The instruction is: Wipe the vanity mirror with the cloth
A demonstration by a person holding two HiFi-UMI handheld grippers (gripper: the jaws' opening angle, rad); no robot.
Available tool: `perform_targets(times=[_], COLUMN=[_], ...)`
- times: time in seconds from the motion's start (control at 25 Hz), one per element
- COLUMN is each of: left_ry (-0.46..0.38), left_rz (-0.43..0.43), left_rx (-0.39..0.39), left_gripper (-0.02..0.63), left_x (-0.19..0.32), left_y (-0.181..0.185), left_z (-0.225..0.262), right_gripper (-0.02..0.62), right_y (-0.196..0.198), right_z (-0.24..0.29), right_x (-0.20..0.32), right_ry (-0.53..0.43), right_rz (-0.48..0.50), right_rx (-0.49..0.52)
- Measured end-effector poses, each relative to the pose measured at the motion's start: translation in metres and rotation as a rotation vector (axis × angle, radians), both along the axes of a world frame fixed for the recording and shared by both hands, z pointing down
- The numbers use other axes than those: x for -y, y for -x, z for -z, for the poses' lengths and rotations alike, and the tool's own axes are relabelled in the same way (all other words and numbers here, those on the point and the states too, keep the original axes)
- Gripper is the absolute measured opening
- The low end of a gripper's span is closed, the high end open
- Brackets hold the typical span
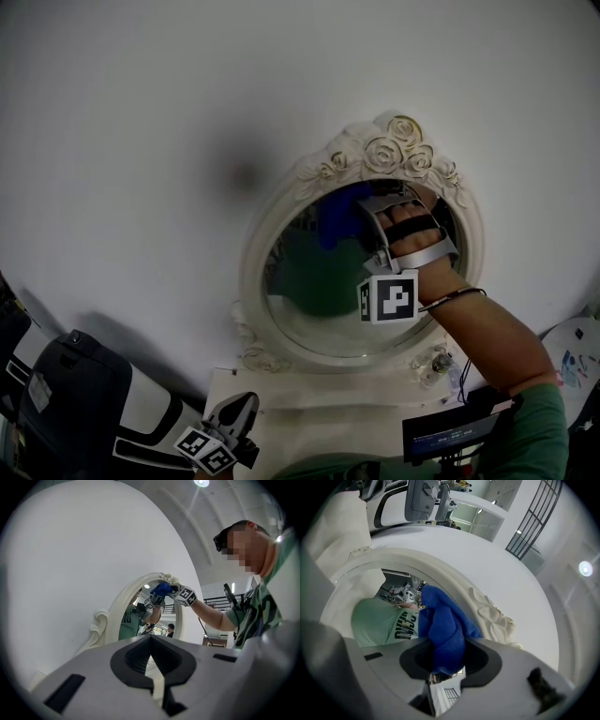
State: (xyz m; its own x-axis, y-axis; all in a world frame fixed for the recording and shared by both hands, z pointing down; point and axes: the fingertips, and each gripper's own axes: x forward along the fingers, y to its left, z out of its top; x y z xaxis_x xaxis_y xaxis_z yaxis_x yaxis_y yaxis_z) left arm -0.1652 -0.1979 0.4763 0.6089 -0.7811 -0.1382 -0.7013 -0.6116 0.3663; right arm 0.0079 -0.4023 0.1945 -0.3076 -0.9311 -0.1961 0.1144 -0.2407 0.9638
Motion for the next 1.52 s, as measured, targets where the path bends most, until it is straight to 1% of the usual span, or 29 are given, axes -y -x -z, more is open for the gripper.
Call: perform_targets(times=[0.2,0.64,0.72,0.84,1.0,1.12,1.52], left_ry=[-0.002,0.002,0.003,0.005,0.006,0.001,0.002], left_rz=[-0.020,-0.055,-0.057,-0.053,-0.051,-0.056,-0.039], left_rx=[0.001,0.001,0.001,-0.001,-0.003,-0.005,-0.022], left_gripper=[0.006,0.006,0.006,0.006,0.006,0.006,0.006], left_x=[0.004,0.008,0.008,0.007,0.006,0.005,-0.002], left_y=[-0.007,-0.021,-0.021,-0.020,-0.020,-0.023,-0.013], left_z=[0.001,-0.001,-0.001,0.000,0.001,0.003,-0.001], right_gripper=[0.126,0.120,0.118,0.118,0.118,0.118,0.114], right_y=[-0.040,-0.141,-0.153,-0.158,-0.151,-0.131,0.004], right_z=[0.002,-0.006,-0.011,-0.014,-0.013,-0.009,-0.006], right_x=[0.001,0.001,0.002,0.002,0.002,0.002,0.003], right_ry=[-0.004,-0.023,-0.022,-0.012,-0.026,-0.043,-0.053], right_rz=[-0.063,-0.262,-0.286,-0.291,-0.266,-0.227,-0.056], right_rx=[0.012,-0.008,-0.013,0.001,0.016,0.012,-0.045])
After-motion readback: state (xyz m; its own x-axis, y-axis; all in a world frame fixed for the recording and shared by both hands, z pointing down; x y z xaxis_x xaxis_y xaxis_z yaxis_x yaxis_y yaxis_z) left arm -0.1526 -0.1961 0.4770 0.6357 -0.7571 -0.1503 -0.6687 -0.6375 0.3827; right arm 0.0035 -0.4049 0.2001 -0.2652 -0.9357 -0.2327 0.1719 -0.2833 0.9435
